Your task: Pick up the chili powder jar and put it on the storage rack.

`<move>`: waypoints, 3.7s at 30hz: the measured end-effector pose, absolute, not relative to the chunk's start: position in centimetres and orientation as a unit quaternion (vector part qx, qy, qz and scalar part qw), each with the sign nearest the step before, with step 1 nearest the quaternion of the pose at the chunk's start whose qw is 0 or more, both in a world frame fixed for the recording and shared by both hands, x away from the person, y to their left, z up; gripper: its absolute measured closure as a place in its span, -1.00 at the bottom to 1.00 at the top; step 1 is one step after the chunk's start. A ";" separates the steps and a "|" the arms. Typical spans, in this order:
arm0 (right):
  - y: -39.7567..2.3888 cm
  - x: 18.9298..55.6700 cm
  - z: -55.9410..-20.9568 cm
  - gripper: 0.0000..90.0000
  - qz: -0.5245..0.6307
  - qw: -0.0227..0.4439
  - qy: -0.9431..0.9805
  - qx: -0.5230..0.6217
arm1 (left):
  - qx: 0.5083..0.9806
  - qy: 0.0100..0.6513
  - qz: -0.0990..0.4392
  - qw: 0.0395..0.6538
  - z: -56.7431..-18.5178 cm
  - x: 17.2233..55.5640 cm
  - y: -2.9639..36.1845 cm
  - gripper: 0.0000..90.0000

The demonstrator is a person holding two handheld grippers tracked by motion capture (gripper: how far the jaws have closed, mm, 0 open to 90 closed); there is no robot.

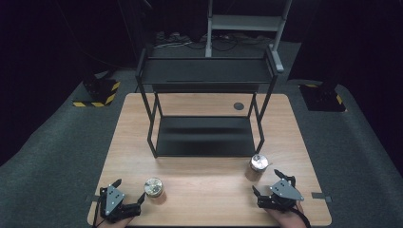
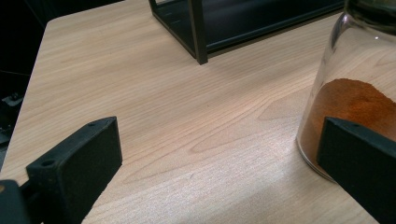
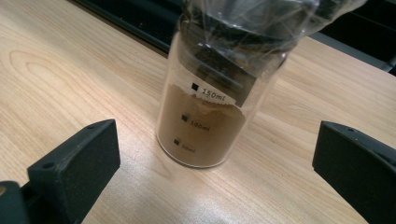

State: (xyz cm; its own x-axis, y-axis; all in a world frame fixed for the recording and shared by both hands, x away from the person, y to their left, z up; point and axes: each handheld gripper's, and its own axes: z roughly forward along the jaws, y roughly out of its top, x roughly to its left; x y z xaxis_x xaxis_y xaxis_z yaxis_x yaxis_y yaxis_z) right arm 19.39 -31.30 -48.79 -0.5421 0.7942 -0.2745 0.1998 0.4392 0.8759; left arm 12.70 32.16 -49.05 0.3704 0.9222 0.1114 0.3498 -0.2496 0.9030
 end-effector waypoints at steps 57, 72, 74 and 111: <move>-31.2 19.5 -48.6 -1.00 0.415 0.352 0.776 0.320 | 0.675 0.418 0.367 0.484 -44.9 9.6 31.1 -0.99; -31.1 19.5 -48.6 -1.00 0.414 0.353 0.776 0.319 | 0.678 0.404 0.344 0.508 -45.3 10.3 29.5 -0.99; -31.1 19.5 -48.6 -1.00 0.414 0.352 0.776 0.320 | 0.682 0.402 0.340 0.509 -45.5 10.5 29.1 -0.99; -31.2 19.5 -48.6 -1.00 0.415 0.351 0.774 0.323 | 0.678 0.415 0.323 0.514 -47.9 12.0 28.0 -0.67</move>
State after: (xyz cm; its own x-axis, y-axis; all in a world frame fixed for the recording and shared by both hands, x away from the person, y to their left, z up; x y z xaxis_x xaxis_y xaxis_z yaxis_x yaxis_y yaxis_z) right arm 19.53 -31.17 -48.64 -0.5440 0.7925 -0.2758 0.2085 0.4461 0.8704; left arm 12.03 27.97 -47.86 0.4471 0.8944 0.0103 0.2308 -0.1265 0.9647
